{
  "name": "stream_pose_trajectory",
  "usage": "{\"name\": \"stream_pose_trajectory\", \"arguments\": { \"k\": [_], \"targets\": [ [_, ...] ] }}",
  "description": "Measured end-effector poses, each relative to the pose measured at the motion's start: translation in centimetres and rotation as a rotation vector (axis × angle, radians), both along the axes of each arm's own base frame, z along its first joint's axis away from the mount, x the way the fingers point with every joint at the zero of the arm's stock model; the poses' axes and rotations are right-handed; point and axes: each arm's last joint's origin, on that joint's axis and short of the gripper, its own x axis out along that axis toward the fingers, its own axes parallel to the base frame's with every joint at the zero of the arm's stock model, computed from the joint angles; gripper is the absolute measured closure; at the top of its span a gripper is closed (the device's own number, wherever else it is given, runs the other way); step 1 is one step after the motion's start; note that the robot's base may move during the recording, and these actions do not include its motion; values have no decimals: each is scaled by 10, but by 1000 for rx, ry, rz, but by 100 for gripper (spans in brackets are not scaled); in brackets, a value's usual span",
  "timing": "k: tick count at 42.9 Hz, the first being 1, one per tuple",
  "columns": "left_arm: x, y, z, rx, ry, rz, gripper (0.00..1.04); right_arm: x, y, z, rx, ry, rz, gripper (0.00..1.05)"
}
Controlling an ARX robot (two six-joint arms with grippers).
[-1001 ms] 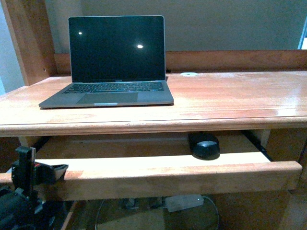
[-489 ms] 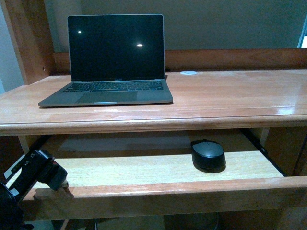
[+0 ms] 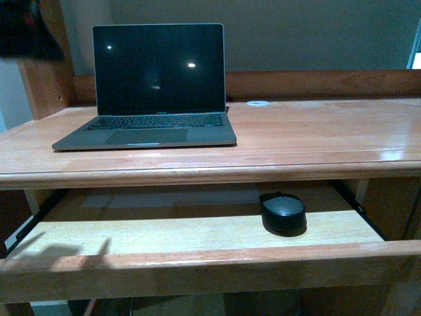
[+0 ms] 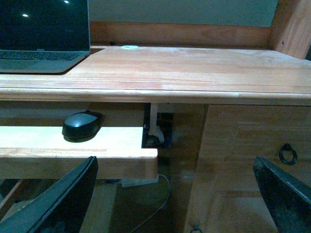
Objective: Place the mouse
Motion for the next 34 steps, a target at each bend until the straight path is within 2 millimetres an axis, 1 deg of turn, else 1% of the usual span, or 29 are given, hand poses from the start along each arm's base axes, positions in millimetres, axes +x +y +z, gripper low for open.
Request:
{"name": "stream_pose_trajectory", "arguments": {
  "k": [1,2,3,5,8,10,12,13,15,16,18,19,20,23,26,28,34],
  "targets": [
    [-6,2,6,4,-126,37,11,0,0,0,0,0,0,7],
    [-10,4,6,3,-191,61,14,0,0,0,0,0,0,7],
    [-17,7,2,-7,-257,93,20,0,0,0,0,0,0,7],
    [-25,12,-8,-37,-319,116,27,0,0,0,0,0,0,7],
    [-33,17,-26,-58,-355,136,37,0,0,0,0,0,0,7],
    [-39,23,-51,-68,-352,155,48,0,0,0,0,0,0,7],
    [-50,25,-71,-73,-341,155,59,0,0,0,0,0,0,7],
    [-56,26,-78,-77,-344,151,64,0,0,0,0,0,0,7],
    [-68,28,-83,-85,-368,136,75,0,0,0,0,0,0,7],
    [-75,29,-85,-88,-392,137,83,0,0,0,0,0,0,7],
    [-84,33,-89,-91,-408,144,94,0,0,0,0,0,0,7],
    [-87,34,-92,-92,-406,148,97,0,0,0,0,0,0,7],
    [-90,35,-98,-93,-397,153,103,0,0,0,0,0,0,7],
    [-98,37,-112,-94,-364,152,103,0,0,0,0,0,0,7],
    [-106,44,-122,-98,-349,136,103,0,0,0,0,0,0,7],
    [-114,49,-126,-95,-365,162,103,0,0,0,0,0,0,7],
    [-132,47,-139,-98,-368,148,103,0,0,0,0,0,0,7]
  ]
}}
